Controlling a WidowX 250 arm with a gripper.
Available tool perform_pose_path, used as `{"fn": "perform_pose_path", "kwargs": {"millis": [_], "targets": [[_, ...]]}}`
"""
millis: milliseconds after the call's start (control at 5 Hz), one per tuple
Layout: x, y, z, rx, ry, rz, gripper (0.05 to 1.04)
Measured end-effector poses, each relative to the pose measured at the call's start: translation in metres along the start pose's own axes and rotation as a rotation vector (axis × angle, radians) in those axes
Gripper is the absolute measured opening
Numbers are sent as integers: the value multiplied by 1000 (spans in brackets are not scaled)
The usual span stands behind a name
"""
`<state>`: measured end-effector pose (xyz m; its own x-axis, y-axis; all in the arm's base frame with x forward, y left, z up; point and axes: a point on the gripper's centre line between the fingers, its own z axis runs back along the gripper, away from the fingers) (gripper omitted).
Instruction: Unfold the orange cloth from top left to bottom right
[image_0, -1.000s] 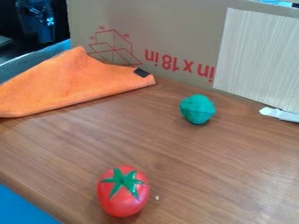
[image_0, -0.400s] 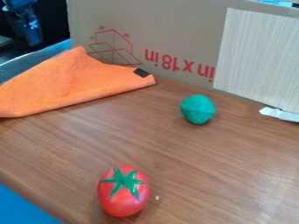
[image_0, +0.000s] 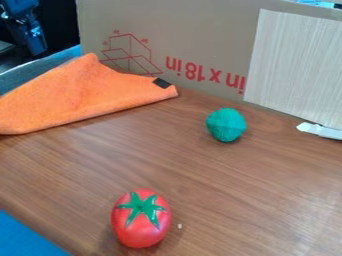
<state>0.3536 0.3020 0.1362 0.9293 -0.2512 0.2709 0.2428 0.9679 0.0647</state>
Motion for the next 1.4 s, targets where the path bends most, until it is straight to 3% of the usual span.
{"fn": "perform_pose_path", "kwargs": {"millis": [200,800,1400], "targets": [[-1,5,-16,-16,18,9,999],[0,16,-24,59,3,13,999],[10,2,-52,56,36,-25,999]]}}
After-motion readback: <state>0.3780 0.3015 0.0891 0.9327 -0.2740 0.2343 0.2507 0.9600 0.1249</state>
